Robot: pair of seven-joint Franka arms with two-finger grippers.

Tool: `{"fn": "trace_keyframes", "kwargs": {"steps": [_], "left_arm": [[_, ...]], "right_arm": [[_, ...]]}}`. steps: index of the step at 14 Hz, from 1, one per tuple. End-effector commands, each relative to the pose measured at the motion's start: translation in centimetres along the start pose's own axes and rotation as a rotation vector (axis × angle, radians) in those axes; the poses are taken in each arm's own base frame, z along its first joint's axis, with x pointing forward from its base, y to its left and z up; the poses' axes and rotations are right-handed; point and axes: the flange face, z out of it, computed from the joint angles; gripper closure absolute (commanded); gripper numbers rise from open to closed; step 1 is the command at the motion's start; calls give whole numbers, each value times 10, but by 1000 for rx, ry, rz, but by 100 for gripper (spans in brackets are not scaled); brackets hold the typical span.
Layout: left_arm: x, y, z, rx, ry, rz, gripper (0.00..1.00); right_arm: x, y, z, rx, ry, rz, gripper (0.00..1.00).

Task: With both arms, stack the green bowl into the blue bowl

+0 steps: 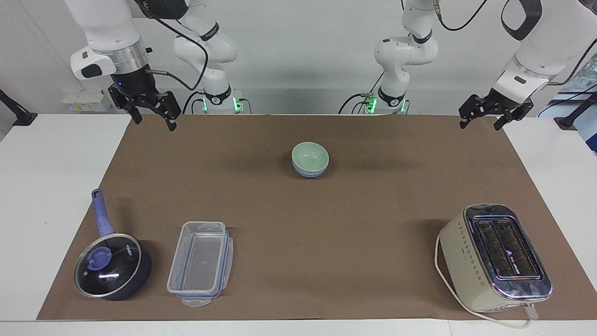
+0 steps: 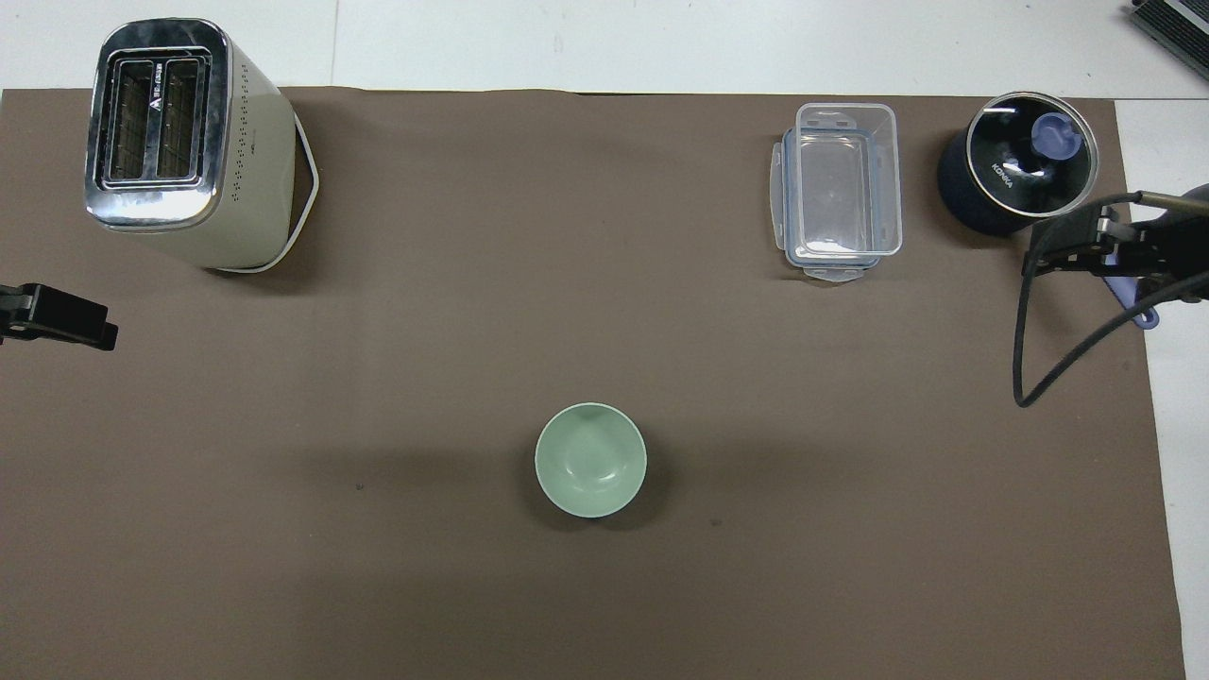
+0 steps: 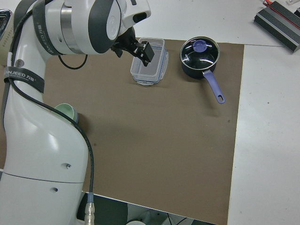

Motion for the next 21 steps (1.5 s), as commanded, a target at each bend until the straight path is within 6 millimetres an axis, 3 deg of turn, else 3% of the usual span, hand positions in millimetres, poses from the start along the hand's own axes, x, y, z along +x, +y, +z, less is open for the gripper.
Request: {"fn": "trace_keyframes", "kwargs": {"steps": [1,5,21], "left_arm": [[-5,-2,-3,20,-3,-3,0],[-5,-2,-3,20,-3,-3,0],[-5,-2,-3,20,-3,-3,0]], "right_arm": [[-11,1,2,-10,-21,-41,0],[-25,3,9,-17,-42,-55,0],[-23,3,8,-11,-26,-81,0]]}}
